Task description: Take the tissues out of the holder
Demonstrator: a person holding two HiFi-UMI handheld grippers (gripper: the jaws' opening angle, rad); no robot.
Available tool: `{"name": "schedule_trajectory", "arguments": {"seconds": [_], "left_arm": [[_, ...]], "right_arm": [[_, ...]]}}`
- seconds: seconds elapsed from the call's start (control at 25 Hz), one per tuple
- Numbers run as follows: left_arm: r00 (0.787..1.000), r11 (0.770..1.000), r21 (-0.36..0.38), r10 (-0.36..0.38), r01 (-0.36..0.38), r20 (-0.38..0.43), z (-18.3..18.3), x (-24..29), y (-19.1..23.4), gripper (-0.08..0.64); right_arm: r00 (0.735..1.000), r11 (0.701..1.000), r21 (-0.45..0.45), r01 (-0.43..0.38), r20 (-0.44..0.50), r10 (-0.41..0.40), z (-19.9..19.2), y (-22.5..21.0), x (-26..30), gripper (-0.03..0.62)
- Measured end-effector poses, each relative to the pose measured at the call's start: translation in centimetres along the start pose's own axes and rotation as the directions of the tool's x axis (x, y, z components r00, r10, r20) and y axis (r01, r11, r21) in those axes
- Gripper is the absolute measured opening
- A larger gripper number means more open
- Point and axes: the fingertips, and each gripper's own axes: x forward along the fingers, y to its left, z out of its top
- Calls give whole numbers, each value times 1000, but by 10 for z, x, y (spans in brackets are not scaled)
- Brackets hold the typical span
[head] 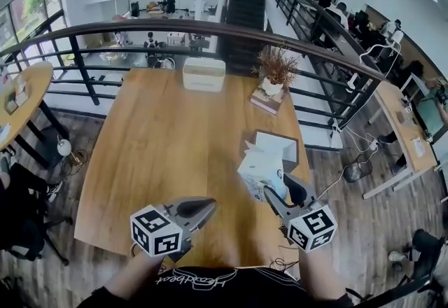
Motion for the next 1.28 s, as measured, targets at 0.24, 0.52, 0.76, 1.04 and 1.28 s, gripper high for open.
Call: {"name": "schedule_trajectory", "arguments": {"seconds": [0.24,0.52,0.76,1.04,1.28], "left_arm": [[1000,1000,11,7,-7,20,-18,-59,-41,12],[1000,999,44,-2,2,13,-42,-108,-94,12],[999,997,65,-34,34,12,-57,-133,-136,12],[1000,999,39,-24,24,3,-74,-148,-165,12],[999,999,25,-30,30,-26,-102,-134,-184,12]], "right_arm": [[998,996,73,-45,46,42,-5,74,-48,225],[993,985,144,-92,84,81,-18,147,-102,225],[989,974,195,-114,115,93,-26,187,-143,225],[988,965,220,-144,93,126,-43,217,-172,225],[985,959,230,-167,84,151,-67,228,-196,225]]}}
